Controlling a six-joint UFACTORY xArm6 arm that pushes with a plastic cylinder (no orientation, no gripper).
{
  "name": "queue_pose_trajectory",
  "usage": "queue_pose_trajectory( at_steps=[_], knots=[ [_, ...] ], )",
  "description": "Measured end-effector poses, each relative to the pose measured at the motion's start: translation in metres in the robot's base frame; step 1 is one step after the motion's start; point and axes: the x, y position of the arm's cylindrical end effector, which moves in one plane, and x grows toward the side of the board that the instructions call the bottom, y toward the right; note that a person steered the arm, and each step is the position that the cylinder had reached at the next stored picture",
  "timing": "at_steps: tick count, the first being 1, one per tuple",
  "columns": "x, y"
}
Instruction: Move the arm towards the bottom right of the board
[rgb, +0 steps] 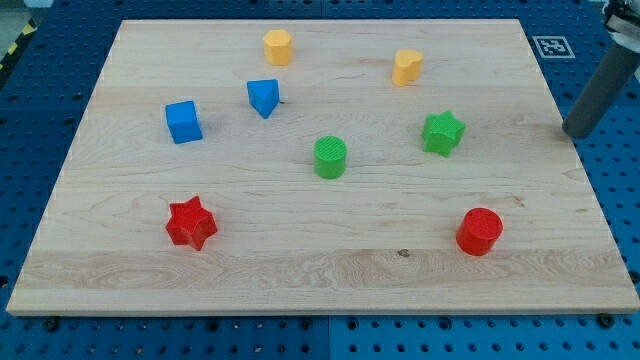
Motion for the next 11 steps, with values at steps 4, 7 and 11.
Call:
queue_pose_trajectory(
  at_steps=[4, 7, 11],
  knots=[
    [0.046, -0.019],
    [0.073, -0.019],
    [0.094, -0.020]
  ],
)
